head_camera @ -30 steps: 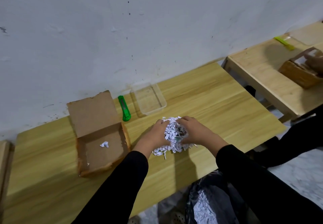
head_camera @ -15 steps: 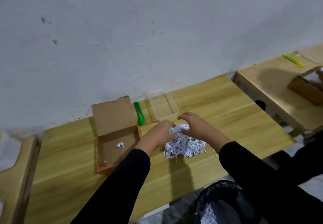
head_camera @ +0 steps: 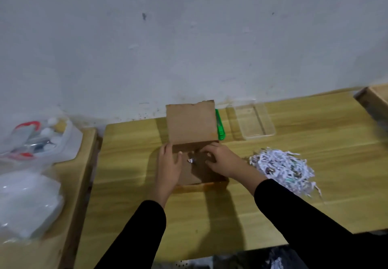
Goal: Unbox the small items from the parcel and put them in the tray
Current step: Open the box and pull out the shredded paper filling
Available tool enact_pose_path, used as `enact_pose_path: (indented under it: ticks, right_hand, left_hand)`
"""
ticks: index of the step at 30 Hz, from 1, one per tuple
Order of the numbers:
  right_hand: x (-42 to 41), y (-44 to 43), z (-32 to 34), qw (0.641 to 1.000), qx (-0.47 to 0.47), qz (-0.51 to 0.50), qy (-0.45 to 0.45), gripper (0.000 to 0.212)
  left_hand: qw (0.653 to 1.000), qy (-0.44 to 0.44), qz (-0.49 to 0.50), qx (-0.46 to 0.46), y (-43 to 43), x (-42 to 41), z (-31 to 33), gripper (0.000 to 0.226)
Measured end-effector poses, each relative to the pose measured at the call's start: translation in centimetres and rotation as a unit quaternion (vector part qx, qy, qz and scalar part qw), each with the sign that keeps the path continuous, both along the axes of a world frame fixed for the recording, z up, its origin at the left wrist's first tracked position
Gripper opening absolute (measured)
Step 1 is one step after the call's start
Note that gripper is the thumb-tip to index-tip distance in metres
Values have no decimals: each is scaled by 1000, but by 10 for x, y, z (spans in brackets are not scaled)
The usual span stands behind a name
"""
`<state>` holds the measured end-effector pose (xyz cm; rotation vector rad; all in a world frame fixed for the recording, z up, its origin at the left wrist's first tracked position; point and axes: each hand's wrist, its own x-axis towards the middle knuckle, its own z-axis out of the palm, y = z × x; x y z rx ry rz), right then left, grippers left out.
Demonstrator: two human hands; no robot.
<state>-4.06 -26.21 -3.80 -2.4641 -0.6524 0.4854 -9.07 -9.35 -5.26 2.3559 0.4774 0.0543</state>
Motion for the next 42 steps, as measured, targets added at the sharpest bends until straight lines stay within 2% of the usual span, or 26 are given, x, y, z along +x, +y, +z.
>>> enact_pose_path:
  ticks: [5,9,14,22,27,35,42]
  right_hand:
    - [7,32,-37,997,-46,31,53,49]
    - [7,54,-49,996,-31,49,60,55]
    - [-1,87,-57,993,21,74,88,52]
    - [-2,100,-65,993,87,12,76,21]
    - [-5,104,-69,993,101,14,64,11]
    - [-4,106,-71,993,104,24,54,11]
    - [3,99,-65,994,95,-46,31,15]
  left_hand:
    - [982,-5,34,-187,12,-11,-24,48]
    - [933,-35,76,-349,18,-8,-41,46]
    - [880,-66,106,-459,21,-7,-48,46]
    - [870,-80,130,-468,23,-6,-53,46]
    - [872,-87,126,-464,24,-6,-52,45]
    - [873,-91,133,-461,23,-7,-54,45]
    - [898,-93,135,-408,22,-12,-48,43]
